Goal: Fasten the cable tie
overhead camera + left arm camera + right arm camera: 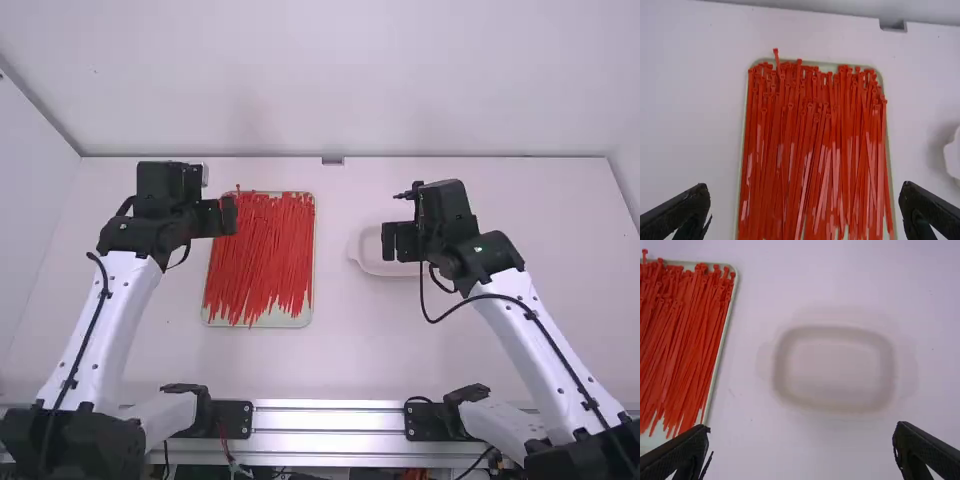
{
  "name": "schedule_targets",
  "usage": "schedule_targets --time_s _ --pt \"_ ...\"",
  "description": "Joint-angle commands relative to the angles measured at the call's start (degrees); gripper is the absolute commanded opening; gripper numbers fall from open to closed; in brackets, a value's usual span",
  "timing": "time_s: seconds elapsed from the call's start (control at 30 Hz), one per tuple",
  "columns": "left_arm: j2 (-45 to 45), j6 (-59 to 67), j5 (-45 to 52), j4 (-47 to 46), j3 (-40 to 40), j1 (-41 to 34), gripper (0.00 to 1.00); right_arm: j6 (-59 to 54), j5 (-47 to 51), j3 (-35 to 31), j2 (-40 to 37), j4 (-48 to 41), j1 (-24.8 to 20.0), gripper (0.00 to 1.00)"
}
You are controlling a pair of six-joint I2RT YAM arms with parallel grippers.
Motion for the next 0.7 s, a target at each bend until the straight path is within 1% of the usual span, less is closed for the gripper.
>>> schedule_targets --time_s 0.0,0.07,0.23,0.47,0.67 --pt "1.22 0.07 -0.48 0.22 1.51 0.35 0.99 0.52 -2.01 2.12 -0.83 0.15 -0.37 0.98" --pt "2.16 -0.37 -0.50 0.15 2.14 0.28 0.99 0.50 -2.56 2.12 -0.85 0.48 -0.35 0.98" --pt "7.76 -0.33 -0.85 -0.46 5.64 0.72 0.99 -0.17 -2.58 2.14 -0.85 2.12 0.72 0.98" --pt "20.35 1.86 -2.05 -2.21 13.88 0.74 0.99 -0.72 -2.16 2.12 -0.13 3.23 1.75 0.98" --pt "28.92 2.21 -2.01 -2.27 18.32 1.27 0.99 -0.74 -2.58 2.12 0.02 2.58 0.90 0.98"
